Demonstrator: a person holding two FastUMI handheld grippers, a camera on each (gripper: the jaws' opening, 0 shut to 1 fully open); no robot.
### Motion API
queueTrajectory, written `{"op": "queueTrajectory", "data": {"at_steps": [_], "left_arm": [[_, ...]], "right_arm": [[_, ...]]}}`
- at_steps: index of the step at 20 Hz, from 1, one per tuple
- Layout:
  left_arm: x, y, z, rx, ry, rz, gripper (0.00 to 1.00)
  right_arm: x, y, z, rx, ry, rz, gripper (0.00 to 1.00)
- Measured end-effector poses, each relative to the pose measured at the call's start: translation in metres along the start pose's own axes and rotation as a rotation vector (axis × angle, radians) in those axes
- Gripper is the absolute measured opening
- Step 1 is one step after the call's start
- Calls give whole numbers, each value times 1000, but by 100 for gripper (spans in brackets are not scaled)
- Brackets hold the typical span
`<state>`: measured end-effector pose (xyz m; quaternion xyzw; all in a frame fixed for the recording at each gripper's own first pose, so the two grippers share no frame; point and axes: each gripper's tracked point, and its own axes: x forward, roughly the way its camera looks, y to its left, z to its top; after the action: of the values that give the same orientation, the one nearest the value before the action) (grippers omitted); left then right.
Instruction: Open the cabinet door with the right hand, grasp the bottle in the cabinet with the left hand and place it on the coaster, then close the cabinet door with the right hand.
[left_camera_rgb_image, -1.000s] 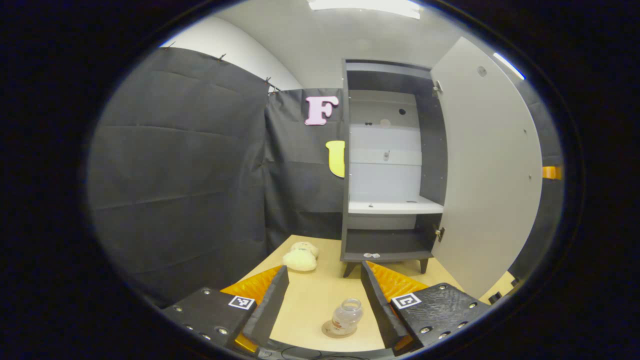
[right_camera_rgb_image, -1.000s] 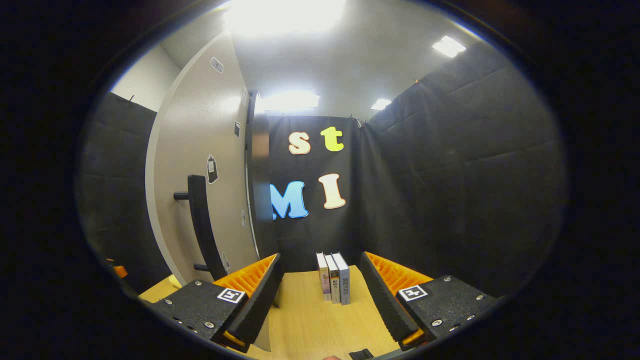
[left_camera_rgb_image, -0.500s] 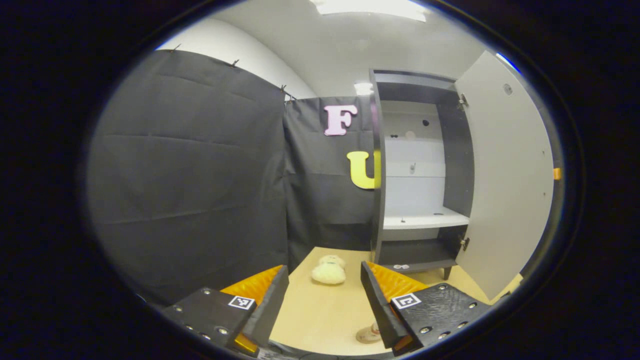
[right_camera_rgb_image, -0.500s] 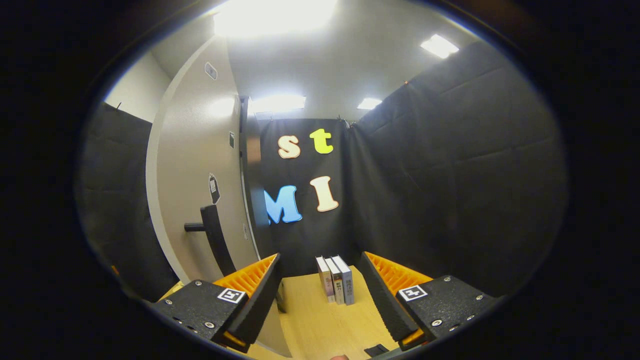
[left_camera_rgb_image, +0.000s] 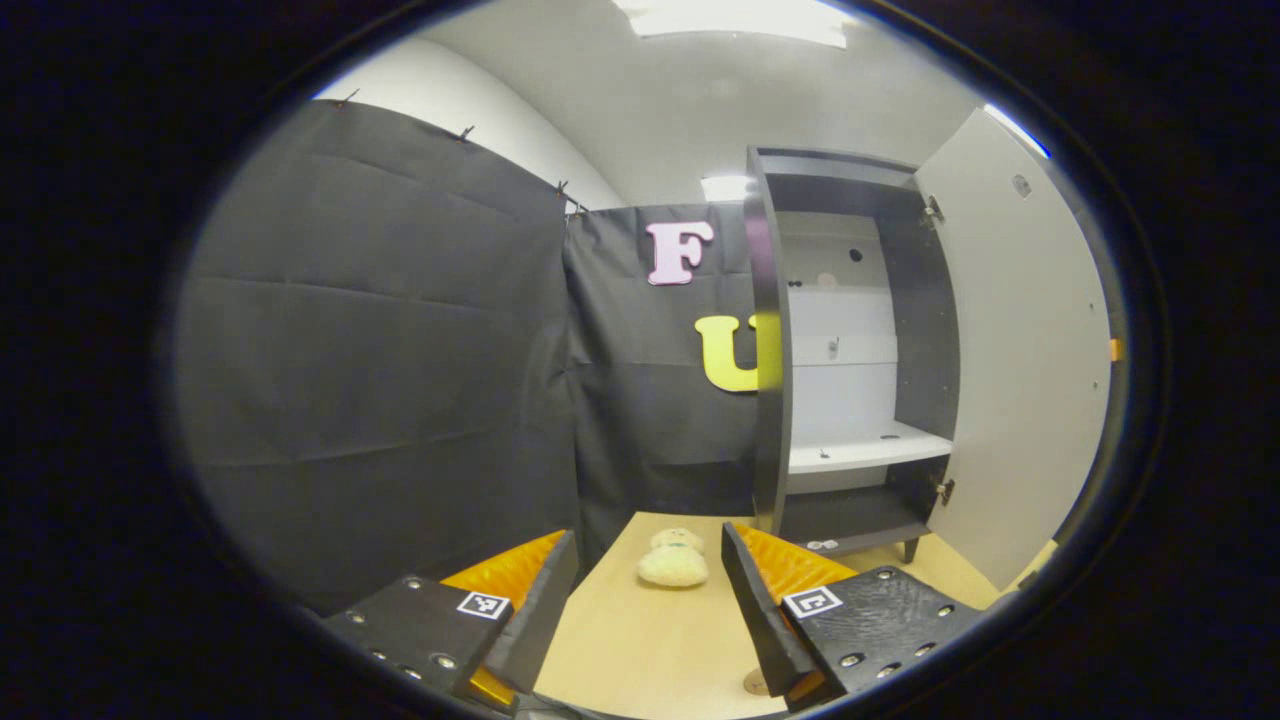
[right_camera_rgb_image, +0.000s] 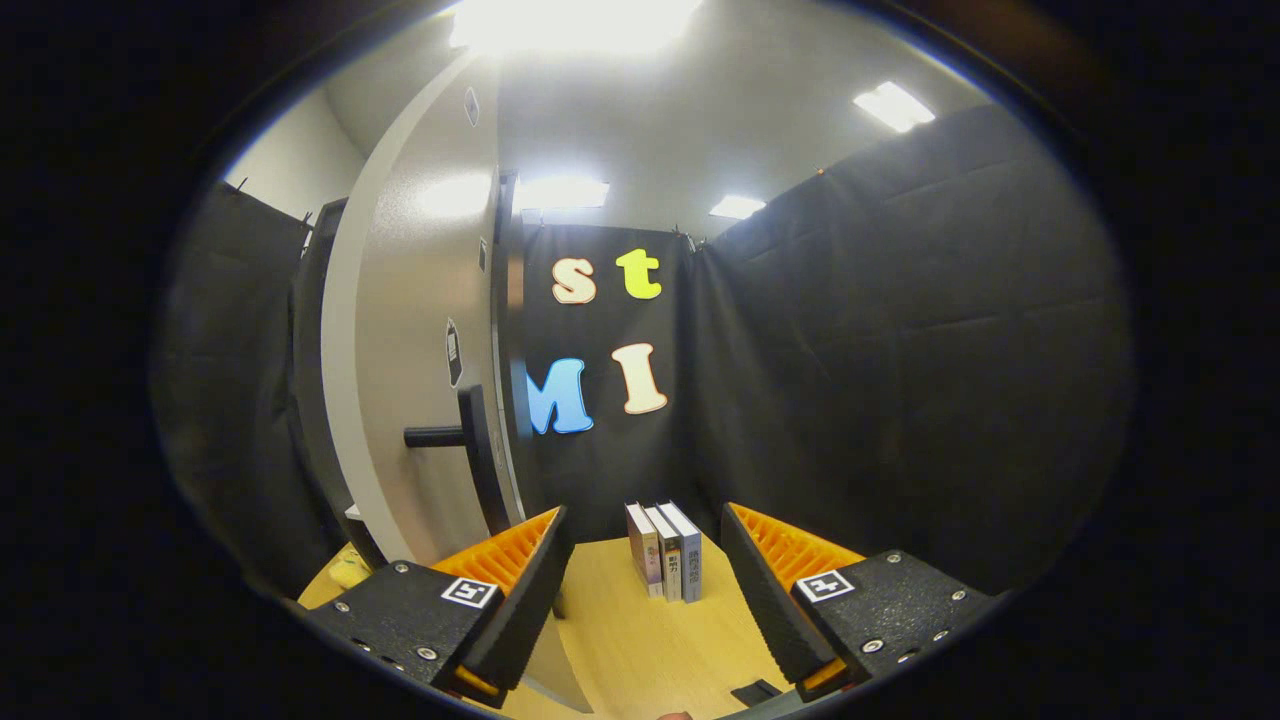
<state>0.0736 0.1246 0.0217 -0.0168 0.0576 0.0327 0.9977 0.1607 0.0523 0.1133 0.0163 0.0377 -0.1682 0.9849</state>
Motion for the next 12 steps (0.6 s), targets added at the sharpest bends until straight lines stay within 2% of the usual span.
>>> {"op": "queueTrajectory", "data": {"at_steps": [1, 2, 3, 4, 5, 6, 7, 8, 9, 10, 11, 12], "left_arm": [[2, 6, 0, -7, -2, 0, 88], [5, 10, -1, -13, -1, -5, 88], [8, 13, -3, -20, 0, -8, 83], [12, 17, -3, -25, -4, -13, 88], [15, 21, -4, -29, -8, -13, 84], [16, 25, -5, -33, -10, -12, 88], [17, 31, -5, -40, -13, -12, 88], [17, 35, -6, -48, -14, -13, 84], [17, 40, -7, -53, -14, -14, 84], [15, 47, -7, -55, -14, -15, 88], [15, 53, -8, -51, -14, -13, 83], [15, 58, -11, -45, -12, -10, 88]], "right_arm": [[-1, 3, -1, -3, -1, -2, 93], [-4, 9, -1, -3, -1, 2, 92], [-9, 16, -2, -3, -2, 9, 92], [-13, 23, -2, -2, -3, 14, 93], [-15, 29, -5, -7, 3, 19, 93], [-18, 36, -7, -10, 5, 25, 92], [-20, 43, -9, -5, 4, 31, 92], [-21, 50, -11, -2, 6, 36, 92], [-23, 56, -13, 0, 7, 42, 92], [-24, 63, -12, -2, 2, 47, 92], [-26, 69, -13, -6, 0, 50, 92], [-27, 75, -12, -7, -4, 53, 93]]}}
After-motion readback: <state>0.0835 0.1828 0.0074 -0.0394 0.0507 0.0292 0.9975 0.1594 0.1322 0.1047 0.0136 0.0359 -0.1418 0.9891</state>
